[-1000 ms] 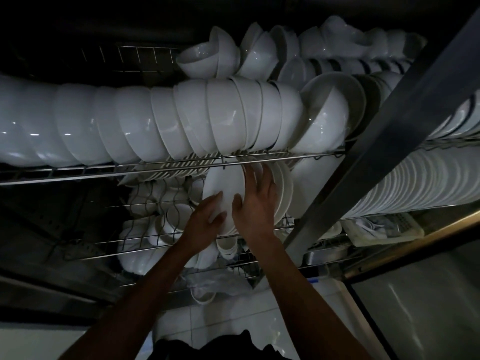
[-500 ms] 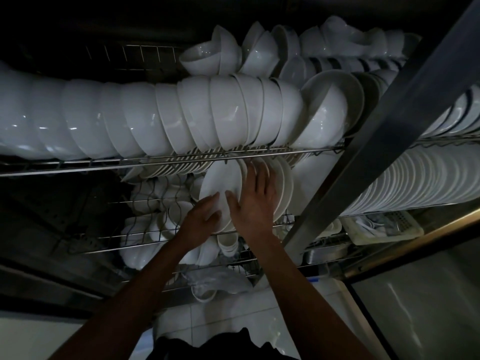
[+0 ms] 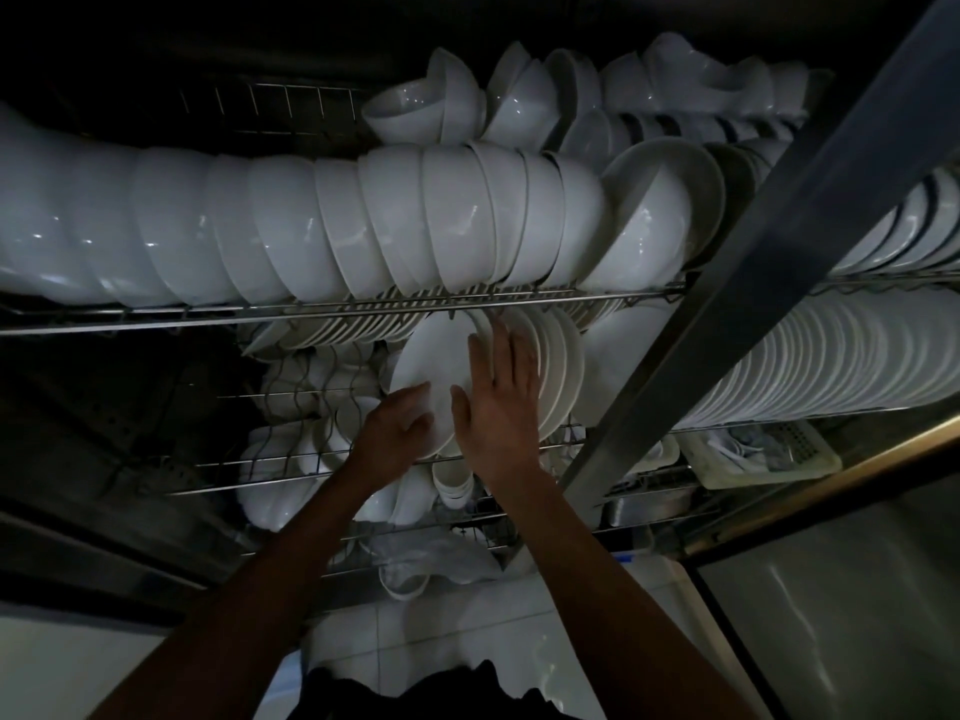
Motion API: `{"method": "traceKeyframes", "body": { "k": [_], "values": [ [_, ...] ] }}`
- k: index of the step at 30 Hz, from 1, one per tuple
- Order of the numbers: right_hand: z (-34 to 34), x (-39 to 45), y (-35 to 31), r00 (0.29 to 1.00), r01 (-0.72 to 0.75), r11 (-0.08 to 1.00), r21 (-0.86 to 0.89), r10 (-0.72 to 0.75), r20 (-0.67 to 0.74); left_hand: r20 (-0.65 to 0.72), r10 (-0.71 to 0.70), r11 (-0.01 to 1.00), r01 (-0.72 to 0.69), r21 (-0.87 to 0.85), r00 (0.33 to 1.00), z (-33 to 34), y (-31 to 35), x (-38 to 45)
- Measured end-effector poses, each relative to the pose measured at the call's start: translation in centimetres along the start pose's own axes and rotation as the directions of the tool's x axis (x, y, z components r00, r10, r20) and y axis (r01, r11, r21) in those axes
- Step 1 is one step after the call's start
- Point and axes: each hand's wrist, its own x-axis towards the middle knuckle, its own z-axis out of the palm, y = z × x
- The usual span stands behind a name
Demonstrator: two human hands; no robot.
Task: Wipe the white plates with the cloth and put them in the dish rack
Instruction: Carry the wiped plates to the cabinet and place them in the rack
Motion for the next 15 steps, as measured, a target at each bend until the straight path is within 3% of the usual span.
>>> {"method": "traceKeyframes", "body": {
  "k": [10,15],
  "values": [
    [-0.5,-0.4,0.1,0.997,0.072,0.995,-0.064,-0.073,-0.006,-0.026,-0.033,0.995,0.035,0.098,0.999,-1.1,-0.4,-1.7],
    [-0.8,-0.5,-1.7,0.989,0.149,0.986,-0.073,-0.150,-0.010,-0.027,0.052,0.944,-0.041,0.327,0.998,-3.3,0.5,-2.8]
  ]
}}
